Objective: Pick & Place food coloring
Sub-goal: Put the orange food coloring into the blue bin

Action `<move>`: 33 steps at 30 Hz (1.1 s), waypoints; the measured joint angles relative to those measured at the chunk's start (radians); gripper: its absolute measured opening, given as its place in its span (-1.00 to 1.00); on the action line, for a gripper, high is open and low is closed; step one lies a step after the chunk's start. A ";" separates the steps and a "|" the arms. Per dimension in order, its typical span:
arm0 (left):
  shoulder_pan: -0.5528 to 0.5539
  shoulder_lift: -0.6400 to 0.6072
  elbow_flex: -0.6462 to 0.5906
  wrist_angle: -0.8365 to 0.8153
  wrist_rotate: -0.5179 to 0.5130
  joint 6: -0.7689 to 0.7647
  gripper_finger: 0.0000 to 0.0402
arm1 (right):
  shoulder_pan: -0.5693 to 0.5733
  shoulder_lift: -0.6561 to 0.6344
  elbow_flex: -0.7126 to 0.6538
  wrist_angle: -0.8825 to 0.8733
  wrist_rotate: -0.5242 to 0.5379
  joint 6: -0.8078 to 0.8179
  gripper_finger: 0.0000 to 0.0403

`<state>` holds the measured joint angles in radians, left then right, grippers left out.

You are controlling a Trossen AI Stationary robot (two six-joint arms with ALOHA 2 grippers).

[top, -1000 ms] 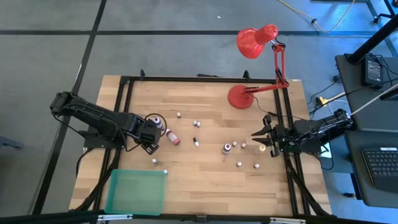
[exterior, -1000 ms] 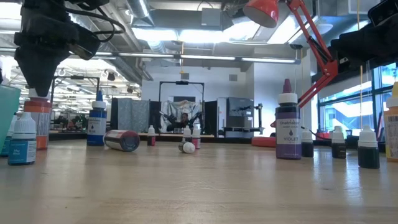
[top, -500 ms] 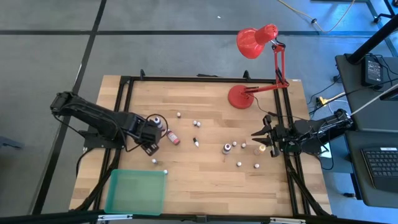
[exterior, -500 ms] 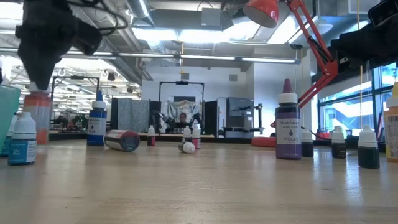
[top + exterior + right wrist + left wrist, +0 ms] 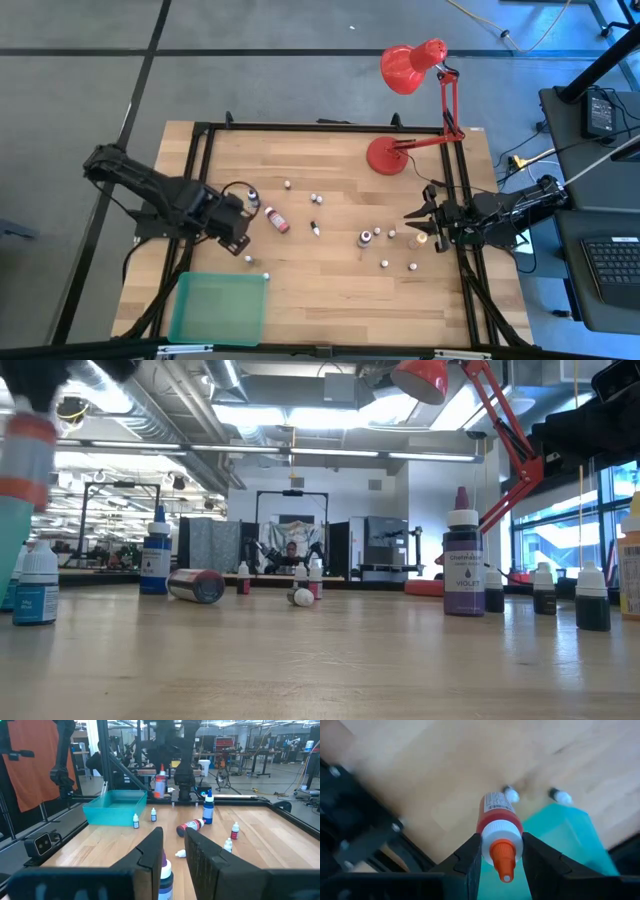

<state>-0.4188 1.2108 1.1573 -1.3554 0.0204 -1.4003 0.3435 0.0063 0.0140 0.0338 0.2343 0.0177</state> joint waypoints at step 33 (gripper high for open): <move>-0.628 0.185 0.003 0.051 0.049 -0.894 -0.43 | 0.000 0.000 0.000 0.000 0.000 0.000 -0.58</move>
<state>-1.0470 1.3960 1.1603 -1.3043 0.0695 -2.2946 0.3433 0.0063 0.0141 0.0338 0.2342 0.0177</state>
